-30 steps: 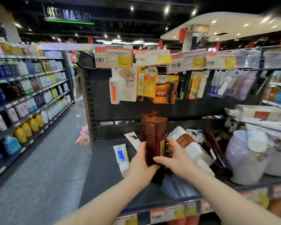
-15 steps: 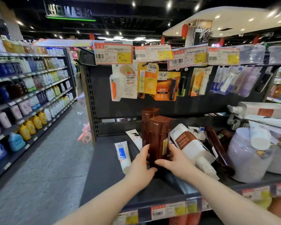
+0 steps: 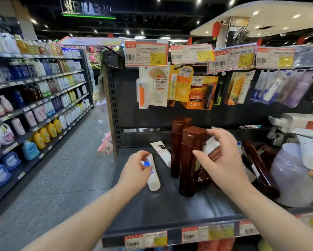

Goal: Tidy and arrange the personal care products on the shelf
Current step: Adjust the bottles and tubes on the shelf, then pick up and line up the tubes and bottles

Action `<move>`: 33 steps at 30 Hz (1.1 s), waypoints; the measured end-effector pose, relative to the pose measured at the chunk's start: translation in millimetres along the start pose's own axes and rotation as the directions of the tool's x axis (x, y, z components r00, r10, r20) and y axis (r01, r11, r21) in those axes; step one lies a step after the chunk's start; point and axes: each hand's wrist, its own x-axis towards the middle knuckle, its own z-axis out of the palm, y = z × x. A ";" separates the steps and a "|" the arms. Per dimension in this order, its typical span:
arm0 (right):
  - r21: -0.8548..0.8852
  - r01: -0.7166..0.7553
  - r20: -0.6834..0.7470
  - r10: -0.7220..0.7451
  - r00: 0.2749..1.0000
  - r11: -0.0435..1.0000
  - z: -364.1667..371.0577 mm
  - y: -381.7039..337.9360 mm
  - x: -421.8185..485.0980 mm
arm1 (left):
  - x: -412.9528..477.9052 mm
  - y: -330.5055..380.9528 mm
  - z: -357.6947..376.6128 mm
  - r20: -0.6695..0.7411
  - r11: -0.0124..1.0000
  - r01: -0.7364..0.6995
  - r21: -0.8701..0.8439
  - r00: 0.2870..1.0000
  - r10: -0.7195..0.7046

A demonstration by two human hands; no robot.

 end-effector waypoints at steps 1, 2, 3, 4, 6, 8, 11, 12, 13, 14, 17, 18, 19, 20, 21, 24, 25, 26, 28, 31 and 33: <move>-0.026 0.083 -0.057 -0.084 0.995 0.996 -0.9 -13.6 1.7 | 2.8 -5.4 -4.8 -0.009 1.000 0.013 0.009 1.000 -0.013; -0.031 0.145 -0.097 -0.147 0.984 0.989 -0.1 -27.1 2.6 | 4.8 -10.1 -8.9 -0.018 1.000 0.023 0.017 1.000 -0.022; -0.020 0.202 -0.114 -0.203 0.972 0.979 2.7 -39.7 3.3 | 6.3 -14.4 -12.7 -0.024 0.999 0.030 0.027 0.999 -0.029; -0.001 0.260 -0.099 -0.259 0.961 0.966 7.8 -50.8 3.8 | 7.4 -18.3 -15.9 -0.031 0.999 0.034 0.038 0.999 -0.033; 0.044 0.346 0.027 -0.347 0.938 0.937 26.5 -64.4 4.0 | 9.1 -25.6 -21.4 -0.040 0.998 0.040 0.053 0.998 -0.038; 0.051 0.307 0.253 -0.310 0.917 0.950 54.5 -66.1 4.1 | 10.4 -32.0 -25.6 -0.037 0.997 0.050 0.066 0.998 -0.047; -0.175 0.138 0.560 -0.017 0.828 0.975 102.5 -48.8 6.0 | 9.7 -40.2 -30.1 -0.024 0.992 0.075 0.098 0.997 -0.073; -0.280 0.099 0.593 0.092 0.800 0.955 116.3 -40.2 6.8 | 9.0 -42.7 -31.2 -0.021 0.991 0.090 0.101 0.996 -0.089; -0.374 0.068 0.600 0.186 0.778 0.925 127.7 -31.8 7.7 | 8.4 -45.2 -32.1 -0.020 0.989 0.105 0.100 0.994 -0.104; -0.452 0.040 0.593 0.266 0.760 0.891 137.0 -24.2 8.5 | 7.9 -47.7 -32.9 -0.021 0.988 0.117 0.100 0.993 -0.116; -0.581 -0.078 0.544 0.458 0.703 0.810 155.9 -7.8 9.5 | 7.7 -54.4 -35.1 -0.026 0.986 0.131 0.104 0.991 -0.129; -0.599 -0.116 0.531 0.501 0.683 0.792 159.5 -4.9 9.7 | 7.3 -56.0 -35.6 -0.028 0.986 0.135 0.098 0.991 -0.133; -0.617 -0.141 0.521 0.535 0.665 0.774 161.7 -2.9 9.5 | 6.7 -57.6 -35.9 -0.030 0.986 0.140 0.089 0.990 -0.138; -0.638 -0.148 0.513 0.561 0.650 0.756 163.1 -1.3 8.8 | 6.0 -59.1 -36.1 -0.031 0.986 0.146 0.082 0.989 -0.144; -0.653 -0.148 0.509 0.575 0.641 0.743 163.7 0.3 8.5 | 5.3 -60.6 -36.3 -0.032 0.985 0.153 0.076 0.988 -0.151; -0.585 -0.269 0.497 0.601 0.626 0.765 160.4 2.4 10.0 | 3.5 -63.7 -39.1 -0.024 0.979 0.202 0.030 0.979 -0.201; -0.452 -0.411 0.513 0.608 0.606 0.792 158.1 1.9 10.6 | 2.7 -63.7 -40.8 -0.019 0.974 0.225 0.001 0.974 -0.224; -0.238 -0.589 0.559 0.605 0.567 0.772 155.4 -0.4 10.2 | 1.6 -62.8 -42.7 -0.013 0.968 0.248 -0.034 0.969 -0.249; 0.166 -0.825 0.690 0.534 0.488 0.540 148.7 -10.6 7.3 | -1.2 -58.8 -47.0 0.009 0.947 0.299 -0.120 0.954 -0.300; 0.417 -0.863 0.802 0.332 0.497 0.286 140.1 -17.3 -1.4 | -8.6 -46.1 -54.0 0.192 0.847 0.383 -0.368 0.923 -0.334; 0.427 -0.854 0.830 0.245 0.501 0.298 138.4 -22.9 -8.8 | -14.1 -37.0 -56.6 0.329 0.743 0.405 -0.533 0.908 -0.259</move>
